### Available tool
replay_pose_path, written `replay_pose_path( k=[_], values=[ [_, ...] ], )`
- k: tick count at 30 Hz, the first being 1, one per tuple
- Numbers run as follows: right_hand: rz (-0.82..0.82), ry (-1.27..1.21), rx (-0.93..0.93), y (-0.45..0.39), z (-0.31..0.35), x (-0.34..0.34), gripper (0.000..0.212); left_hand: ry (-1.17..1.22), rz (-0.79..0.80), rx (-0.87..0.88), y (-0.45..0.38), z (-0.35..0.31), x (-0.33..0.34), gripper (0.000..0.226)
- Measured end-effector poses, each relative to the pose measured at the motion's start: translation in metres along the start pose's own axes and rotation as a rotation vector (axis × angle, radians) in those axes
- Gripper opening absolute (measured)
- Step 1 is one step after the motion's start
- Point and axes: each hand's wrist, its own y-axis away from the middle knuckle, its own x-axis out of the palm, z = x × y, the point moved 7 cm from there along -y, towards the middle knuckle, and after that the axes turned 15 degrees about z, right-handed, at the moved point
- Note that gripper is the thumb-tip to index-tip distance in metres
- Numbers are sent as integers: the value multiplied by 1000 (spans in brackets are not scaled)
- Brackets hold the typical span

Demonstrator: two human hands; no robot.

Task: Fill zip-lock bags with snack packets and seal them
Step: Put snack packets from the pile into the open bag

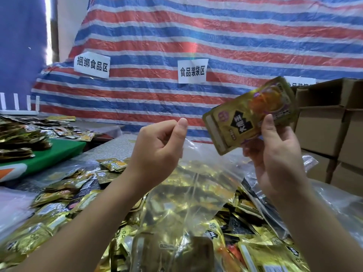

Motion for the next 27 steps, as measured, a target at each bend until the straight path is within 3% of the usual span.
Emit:
replay_pose_path(
  k=[6, 11, 17, 20, 24, 27],
  values=[
    [-17, -15, -53, -1, 5, -3, 8, -15, 22, 36, 1, -4, 2, 56],
    [193, 144, 35, 1, -5, 12, 27, -41, -5, 49, 2, -7, 0, 60],
    [321, 166, 110, -1, -11, 9, 27, -64, -49, 21, 1, 0, -6, 55],
    [454, 346, 67, 1, -4, 16, 28, -87, -36, 23, 0, -1, -2, 53],
    [678, 523, 147, 10, -12, 36, 28, -140, -16, 13, 1, -1, 3, 52],
    [724, 575, 200, 14, -17, 39, 31, -194, -26, -7, 2, 0, 1, 54]
  ],
)
